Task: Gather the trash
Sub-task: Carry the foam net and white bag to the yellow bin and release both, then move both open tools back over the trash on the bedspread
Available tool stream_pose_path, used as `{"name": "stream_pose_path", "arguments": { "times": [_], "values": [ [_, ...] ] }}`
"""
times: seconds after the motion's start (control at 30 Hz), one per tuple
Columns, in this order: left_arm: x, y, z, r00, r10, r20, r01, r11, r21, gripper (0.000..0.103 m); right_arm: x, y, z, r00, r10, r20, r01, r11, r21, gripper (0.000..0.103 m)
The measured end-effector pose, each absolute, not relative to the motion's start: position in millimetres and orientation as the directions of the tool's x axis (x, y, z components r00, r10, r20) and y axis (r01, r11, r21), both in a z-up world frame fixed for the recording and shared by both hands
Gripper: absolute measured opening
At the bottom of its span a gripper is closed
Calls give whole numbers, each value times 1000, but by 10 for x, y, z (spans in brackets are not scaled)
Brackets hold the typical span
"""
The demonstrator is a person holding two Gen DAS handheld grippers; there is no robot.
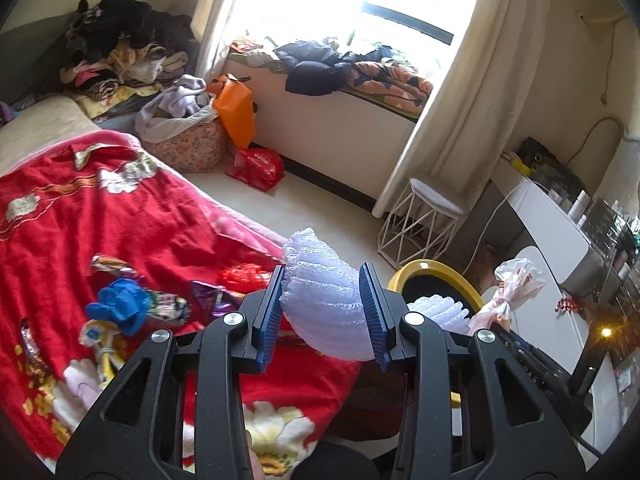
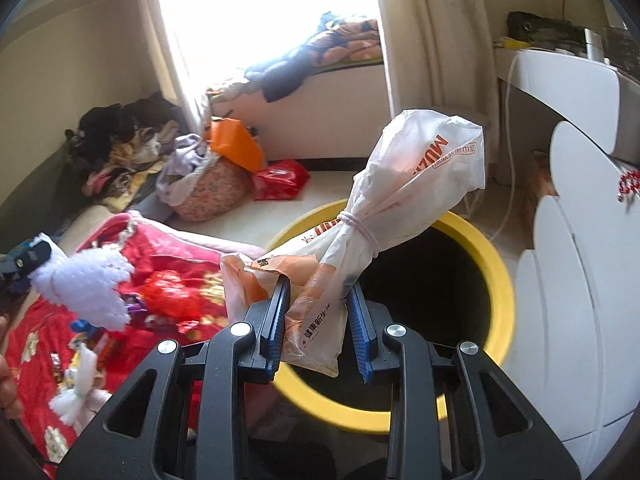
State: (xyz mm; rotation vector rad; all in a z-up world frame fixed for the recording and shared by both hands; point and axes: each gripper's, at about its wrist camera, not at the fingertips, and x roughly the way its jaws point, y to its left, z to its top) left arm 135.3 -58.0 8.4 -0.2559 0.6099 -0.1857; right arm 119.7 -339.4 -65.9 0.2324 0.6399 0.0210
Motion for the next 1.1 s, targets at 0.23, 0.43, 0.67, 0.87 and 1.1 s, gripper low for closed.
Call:
{"name": "stream_pose_path", "arguments": {
  "times": [0.23,0.43,0.67,0.87,1.1],
  "values": [
    [1563,-975,40,793,-254,-553,127,958,-259,31,1278,-3546,-783,779,89,-620,76,969,235,28],
    [1819,-1342,-24,776,-255,-576,144,962,-231,31,1294,-3616,-873,758,111,-642,59,970,237,28],
    [2127,-1746,-146,759,-232,-608,146,971,-188,34,1321,-3708,-963,736,141,-663,52,963,263,30],
    [2184,-1899,-205,730,-303,-613,210,953,-220,60,1293,-3820,-950,749,104,-654,105,957,271,55],
    [2006,-1814,-170,730,-334,-596,243,942,-230,79,1229,-3893,-843,785,59,-617,148,948,280,68]
  ]
}}
